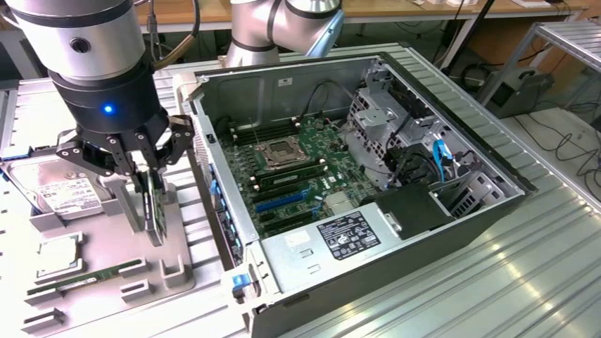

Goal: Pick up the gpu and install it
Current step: 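Pick up the gpu and move the gpu toward the slot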

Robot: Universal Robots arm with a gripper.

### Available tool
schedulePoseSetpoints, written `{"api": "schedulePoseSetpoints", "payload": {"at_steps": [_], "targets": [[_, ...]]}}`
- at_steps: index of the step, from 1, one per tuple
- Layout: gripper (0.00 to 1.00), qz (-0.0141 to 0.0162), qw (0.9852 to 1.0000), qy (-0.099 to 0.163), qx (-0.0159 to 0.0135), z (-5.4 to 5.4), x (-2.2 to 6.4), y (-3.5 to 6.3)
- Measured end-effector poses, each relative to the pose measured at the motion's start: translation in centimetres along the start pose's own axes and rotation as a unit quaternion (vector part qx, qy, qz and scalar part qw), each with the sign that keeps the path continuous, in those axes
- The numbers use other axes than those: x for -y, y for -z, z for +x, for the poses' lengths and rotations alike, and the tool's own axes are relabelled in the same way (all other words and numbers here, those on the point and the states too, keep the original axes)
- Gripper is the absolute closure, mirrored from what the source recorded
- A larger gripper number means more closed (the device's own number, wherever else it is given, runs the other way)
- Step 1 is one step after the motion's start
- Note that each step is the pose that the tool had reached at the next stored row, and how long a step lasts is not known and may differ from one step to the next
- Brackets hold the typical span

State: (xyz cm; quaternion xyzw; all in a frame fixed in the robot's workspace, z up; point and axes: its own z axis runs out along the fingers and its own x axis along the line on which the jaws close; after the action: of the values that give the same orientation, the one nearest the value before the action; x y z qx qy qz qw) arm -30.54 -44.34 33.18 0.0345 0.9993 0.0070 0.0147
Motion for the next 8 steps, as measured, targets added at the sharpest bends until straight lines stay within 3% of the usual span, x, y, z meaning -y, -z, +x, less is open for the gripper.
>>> {"api": "schedulePoseSetpoints", "payload": {"at_steps": [8], "targets": [[0.74,0.0000,1.0000,0.000,0.0000,-0.01,0.00,0.17]]}}
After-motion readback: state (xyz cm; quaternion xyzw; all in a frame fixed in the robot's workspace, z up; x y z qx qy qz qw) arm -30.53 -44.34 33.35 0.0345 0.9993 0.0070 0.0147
